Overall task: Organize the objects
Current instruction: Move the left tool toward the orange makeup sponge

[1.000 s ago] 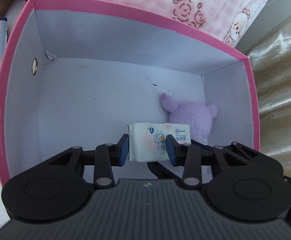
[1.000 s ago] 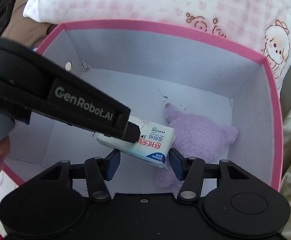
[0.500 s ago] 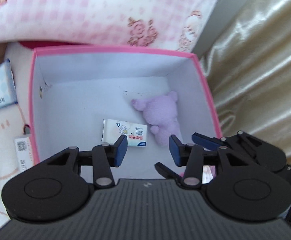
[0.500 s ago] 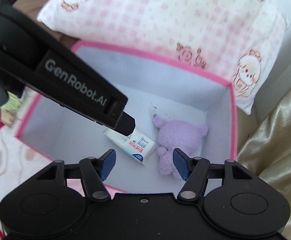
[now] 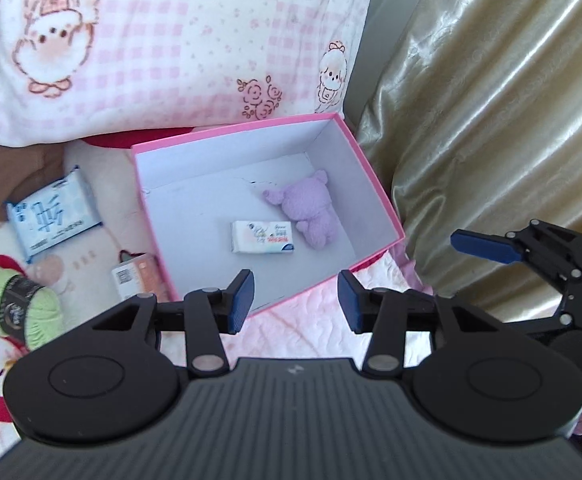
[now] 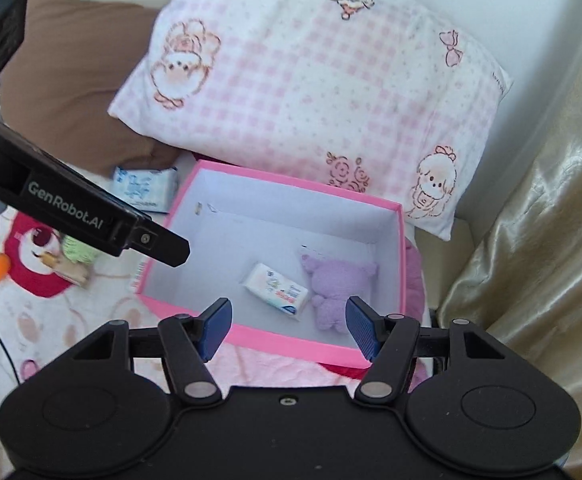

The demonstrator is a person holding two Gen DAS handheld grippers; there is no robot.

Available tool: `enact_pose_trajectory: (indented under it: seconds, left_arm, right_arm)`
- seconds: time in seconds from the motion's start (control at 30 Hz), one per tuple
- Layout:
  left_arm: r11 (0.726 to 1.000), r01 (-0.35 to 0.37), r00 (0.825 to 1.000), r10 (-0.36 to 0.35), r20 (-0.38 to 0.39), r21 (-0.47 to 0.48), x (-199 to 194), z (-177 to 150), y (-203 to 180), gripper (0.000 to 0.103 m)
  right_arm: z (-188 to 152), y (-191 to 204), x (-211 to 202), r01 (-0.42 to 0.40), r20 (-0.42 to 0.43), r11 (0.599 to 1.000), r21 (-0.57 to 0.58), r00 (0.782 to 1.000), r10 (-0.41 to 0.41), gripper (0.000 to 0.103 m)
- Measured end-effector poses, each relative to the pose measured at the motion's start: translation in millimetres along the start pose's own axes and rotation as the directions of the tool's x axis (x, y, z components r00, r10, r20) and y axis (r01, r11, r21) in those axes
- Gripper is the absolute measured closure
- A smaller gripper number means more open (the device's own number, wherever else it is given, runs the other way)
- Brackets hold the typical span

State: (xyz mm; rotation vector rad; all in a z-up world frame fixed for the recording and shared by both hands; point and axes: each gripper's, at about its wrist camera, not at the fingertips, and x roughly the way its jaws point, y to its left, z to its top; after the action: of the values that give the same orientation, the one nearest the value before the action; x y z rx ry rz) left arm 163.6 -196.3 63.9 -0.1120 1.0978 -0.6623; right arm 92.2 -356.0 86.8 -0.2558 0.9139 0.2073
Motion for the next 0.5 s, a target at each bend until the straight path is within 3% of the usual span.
enact_pose_trajectory:
  seconds: [0.23,0.5]
  left_arm:
    - [0.998,-0.057,0.998,0.057,0.004,0.032,-55.8,-35.5,20.5,0.058]
    - [0.992,-0.127,0.992,0.127,-0.017,0.019,-99.0,-77.2,69.4,0.057]
  right_arm:
    - [-3.7,44.1,-24.5,-0.107,0.035,0.994,-0.031,0.994,0.108,0.035]
    - [-20.0,115.3,-13.9,-0.248,0.013,0.962,-0.114,0.968,0.252,0.033]
